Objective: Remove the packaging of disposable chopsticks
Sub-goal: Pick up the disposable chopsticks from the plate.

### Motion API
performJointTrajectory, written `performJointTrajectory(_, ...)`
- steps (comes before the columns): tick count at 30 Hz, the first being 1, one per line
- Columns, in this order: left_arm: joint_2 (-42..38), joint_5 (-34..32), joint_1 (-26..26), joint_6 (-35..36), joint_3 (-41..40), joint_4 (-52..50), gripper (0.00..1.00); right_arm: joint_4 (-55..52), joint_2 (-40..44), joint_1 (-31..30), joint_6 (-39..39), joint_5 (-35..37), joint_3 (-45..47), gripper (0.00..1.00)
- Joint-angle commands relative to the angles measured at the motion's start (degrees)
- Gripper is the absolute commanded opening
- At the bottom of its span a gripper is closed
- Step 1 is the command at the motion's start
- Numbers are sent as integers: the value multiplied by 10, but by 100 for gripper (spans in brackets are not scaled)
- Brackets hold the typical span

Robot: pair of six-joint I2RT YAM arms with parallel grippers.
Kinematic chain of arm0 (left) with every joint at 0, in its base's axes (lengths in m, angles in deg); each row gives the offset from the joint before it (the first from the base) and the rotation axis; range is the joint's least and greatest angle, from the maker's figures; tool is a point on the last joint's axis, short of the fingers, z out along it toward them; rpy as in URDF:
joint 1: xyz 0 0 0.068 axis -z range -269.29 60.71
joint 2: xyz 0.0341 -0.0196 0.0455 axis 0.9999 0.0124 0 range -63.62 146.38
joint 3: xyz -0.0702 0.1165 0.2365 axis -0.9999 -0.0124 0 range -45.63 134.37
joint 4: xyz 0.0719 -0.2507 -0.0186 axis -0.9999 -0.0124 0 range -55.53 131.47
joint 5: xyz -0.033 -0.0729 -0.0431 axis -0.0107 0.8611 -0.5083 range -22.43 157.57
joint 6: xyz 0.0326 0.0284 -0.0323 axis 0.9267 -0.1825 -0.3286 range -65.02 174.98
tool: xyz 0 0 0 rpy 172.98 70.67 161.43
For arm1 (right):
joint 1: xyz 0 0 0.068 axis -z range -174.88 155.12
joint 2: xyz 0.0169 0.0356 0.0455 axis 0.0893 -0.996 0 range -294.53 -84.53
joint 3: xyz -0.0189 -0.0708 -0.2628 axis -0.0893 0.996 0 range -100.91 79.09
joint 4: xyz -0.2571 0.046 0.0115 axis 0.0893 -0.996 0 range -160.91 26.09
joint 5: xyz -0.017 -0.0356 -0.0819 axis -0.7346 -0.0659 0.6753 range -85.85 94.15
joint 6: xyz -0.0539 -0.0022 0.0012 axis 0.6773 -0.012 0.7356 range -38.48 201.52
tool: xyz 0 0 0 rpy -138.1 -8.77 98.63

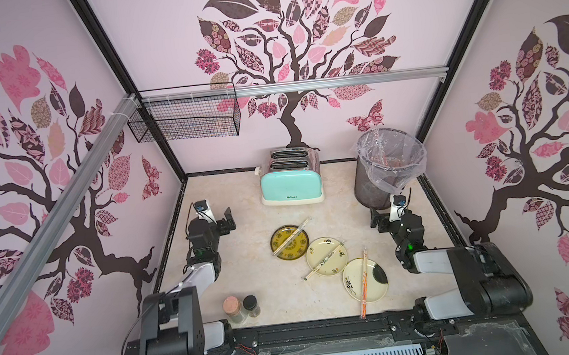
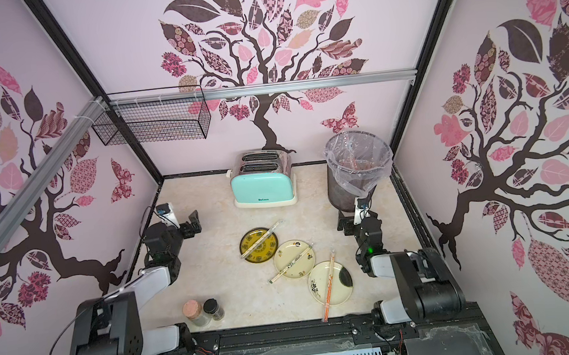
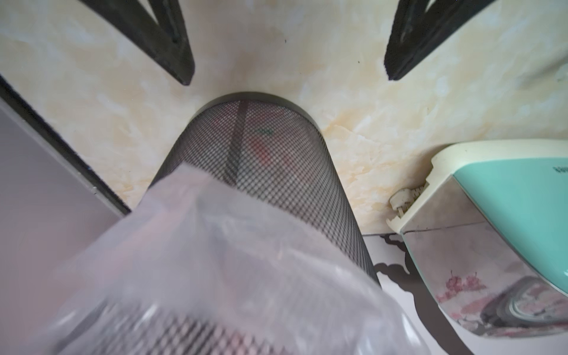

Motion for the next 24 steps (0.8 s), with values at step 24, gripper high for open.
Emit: performJointTrajectory(24,44,506,345,118,416,-604,64,-753,164,-21,-307,-191,-201,71)
